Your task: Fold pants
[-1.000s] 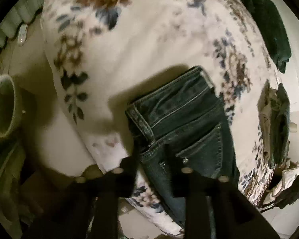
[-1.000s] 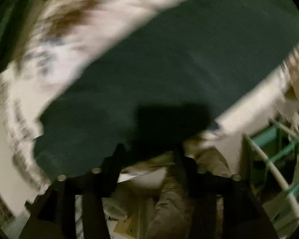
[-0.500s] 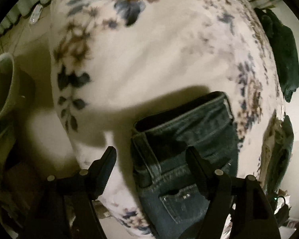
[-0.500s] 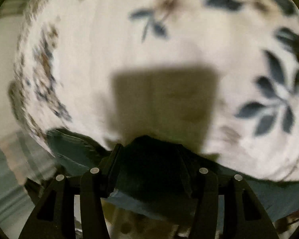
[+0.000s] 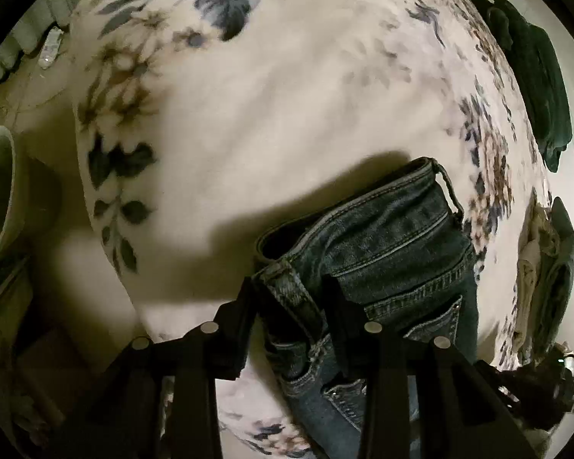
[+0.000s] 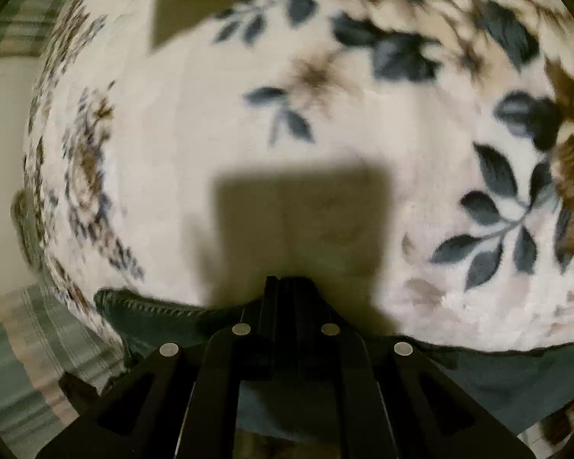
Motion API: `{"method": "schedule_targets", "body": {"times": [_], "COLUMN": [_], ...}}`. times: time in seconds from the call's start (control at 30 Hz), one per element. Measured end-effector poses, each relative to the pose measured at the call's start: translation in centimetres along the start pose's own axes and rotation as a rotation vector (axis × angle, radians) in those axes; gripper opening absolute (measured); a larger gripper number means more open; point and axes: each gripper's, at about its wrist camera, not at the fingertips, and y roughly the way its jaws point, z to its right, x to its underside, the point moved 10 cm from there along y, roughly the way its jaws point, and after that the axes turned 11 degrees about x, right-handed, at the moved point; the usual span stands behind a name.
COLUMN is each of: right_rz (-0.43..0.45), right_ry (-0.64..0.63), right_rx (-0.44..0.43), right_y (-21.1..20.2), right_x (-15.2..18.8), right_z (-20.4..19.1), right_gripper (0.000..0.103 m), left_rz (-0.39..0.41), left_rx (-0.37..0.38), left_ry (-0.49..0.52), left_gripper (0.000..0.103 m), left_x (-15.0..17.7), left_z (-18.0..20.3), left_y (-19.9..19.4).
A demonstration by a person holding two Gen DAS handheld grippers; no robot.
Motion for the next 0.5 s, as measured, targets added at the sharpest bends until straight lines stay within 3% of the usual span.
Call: {"method": "schedule_targets", "body": {"times": [0.07, 0.13, 0.2, 0.23, 0.3, 0.4, 0.5], "right_rz": [-0.013, 0.033, 0.098, 0.131, 0.187, 0.255, 0.316], "right_ry": [0.03, 0.033, 0.025, 0.018, 0.015, 0.078, 0.175], "right_rx": [-0.06, -0.107, -0.153, -0.155, -0.147, -0.168, -0.16], "right_y": [0.1, -1.8, -4.5, -5.7, -7.9, -10.0, -11.0], "right_x": [-0.4, -0.8, -0.3, 0.1, 1.5, 4.7, 8.6], "right_z": [0.3, 1.4, 3.1, 4.1, 6.8, 12.0, 18.1], "right_gripper": [0.009, 0.028, 0.075, 0.081, 0.084, 0.097, 0.097], "left_rz": [-0.018, -0.019, -0.012, -0.014, -0.02, -0.027, -0.059], "left_rx": [-0.009, -0.03, -0.053, -0.078, -0.107, -0.118, -0.131], "left_ry": [0.02, 0.055, 0.119, 0.155, 0.221, 0.334, 0.459], "left_gripper": [0.034, 0.035, 0.037, 0.043, 0.087, 0.09, 0.09], "left_x": [-0.1, -0.3, 0.1, 0.5, 1.3, 3.6, 7.2], "left_z": [0.3, 0.9, 2.0, 2.7, 3.9, 7.0, 11.0], "left_y": [-0.3, -1.4, -2.9, -3.4, -4.0, -4.6, -3.6]}}
